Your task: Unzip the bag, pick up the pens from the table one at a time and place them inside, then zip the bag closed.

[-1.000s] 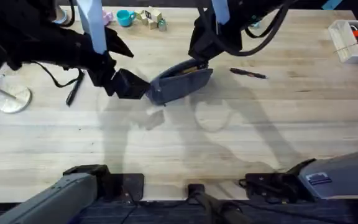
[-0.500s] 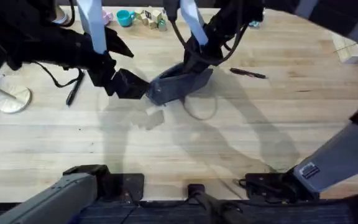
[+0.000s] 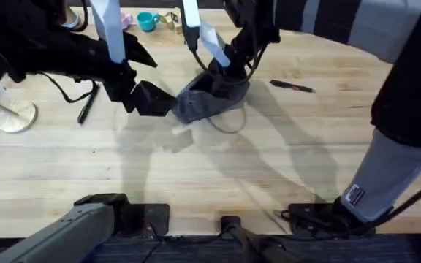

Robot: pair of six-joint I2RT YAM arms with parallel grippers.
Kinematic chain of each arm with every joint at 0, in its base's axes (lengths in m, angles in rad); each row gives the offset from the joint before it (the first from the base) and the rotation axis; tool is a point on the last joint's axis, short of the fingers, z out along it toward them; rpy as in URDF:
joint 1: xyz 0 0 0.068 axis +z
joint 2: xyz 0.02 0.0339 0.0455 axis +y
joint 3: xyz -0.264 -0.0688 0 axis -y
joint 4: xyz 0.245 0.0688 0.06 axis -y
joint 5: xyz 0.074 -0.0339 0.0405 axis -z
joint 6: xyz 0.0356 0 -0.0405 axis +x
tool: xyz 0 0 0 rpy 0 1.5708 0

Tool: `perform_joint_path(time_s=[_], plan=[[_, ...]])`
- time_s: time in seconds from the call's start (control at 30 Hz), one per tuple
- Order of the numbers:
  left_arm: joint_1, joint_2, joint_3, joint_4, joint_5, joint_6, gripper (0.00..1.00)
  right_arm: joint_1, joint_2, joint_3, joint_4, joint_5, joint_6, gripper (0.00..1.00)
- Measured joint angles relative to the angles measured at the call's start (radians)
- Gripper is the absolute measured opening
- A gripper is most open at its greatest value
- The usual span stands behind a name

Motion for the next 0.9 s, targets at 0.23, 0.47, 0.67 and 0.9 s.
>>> perform_joint_path(time_s=[0.23,0.47,0.67,0.9], plan=[[0.0,0.0,0.0,0.0,0.0,0.0,0.994,0.013,0.001,0.0,0.001,0.006,-0.005,0.693],[0.0,0.0,0.0,0.0,0.0,0.0,0.994,0.015,0.001,0.0,0.007,0.016,-0.013,0.995],[0.0,0.0,0.0,0.0,0.0,0.0,0.993,0.015,0.001,0.0,0.007,0.016,-0.014,0.995],[0.0,0.0,0.0,0.0,0.0,0.0,0.993,0.015,0.0,0.0,0.006,0.019,0.018,0.996]])
